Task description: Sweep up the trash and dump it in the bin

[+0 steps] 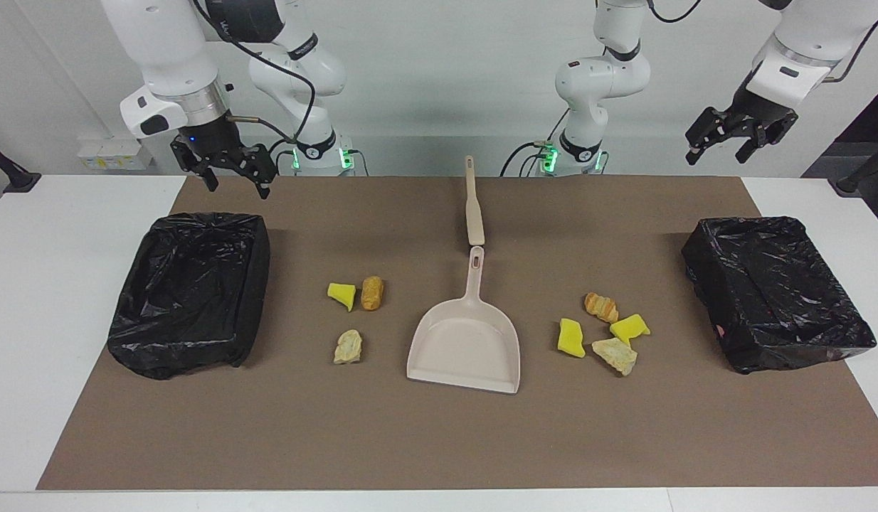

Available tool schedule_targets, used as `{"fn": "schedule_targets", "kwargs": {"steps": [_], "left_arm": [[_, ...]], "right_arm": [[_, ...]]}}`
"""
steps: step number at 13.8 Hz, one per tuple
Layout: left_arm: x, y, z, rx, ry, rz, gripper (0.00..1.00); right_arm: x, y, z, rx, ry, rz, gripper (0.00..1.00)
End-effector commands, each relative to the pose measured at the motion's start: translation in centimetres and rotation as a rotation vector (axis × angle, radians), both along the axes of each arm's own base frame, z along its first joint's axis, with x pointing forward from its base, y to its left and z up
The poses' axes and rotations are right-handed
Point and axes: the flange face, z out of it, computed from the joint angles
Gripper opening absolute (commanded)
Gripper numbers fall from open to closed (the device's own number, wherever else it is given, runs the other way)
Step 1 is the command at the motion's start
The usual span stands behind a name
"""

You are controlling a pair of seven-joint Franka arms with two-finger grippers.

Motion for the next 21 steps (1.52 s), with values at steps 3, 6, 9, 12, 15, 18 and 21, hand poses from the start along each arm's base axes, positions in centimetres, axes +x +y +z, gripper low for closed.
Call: {"fn": "schedule_targets", "kwargs": {"steps": [3,6,9,12,15,18,21], "left_arm": [[0.0,0.3,0.2,0.017,-0.004,0.002,1.00],[0.0,0.3,0.2,0.017,-0.004,0.003,1.00],[0.0,0.3,0.2,0.017,-0.004,0.003,1.00],[0.0,0.3,0.2,0.017,-0.004,0.002,1.00],[0.0,0.3,0.2,0.017,-0.004,0.002,1.00],[0.0,0.3,0.2,0.017,-0.004,0.002,1.00],[0.0,0.3,0.2,0.017,-0.004,0.003,1.00]], "right_arm": [[-0.1,-0.3,0.2,0.023,0.016,0.016,1.00],[-0.1,-0.3,0.3,0.025,0.011,0.017,1.00],[0.0,-0.3,0.3,0.025,0.005,0.017,1.00],[0.0,0.1,0.3,0.025,0.001,0.022,1.00],[-0.1,0.5,0.2,0.023,0.004,0.020,1.00],[0.0,1.0,0.1,0.018,-0.010,0.028,1.00],[0.2,2.8,0.2,0.009,-0.020,0.053,1.00]]}}
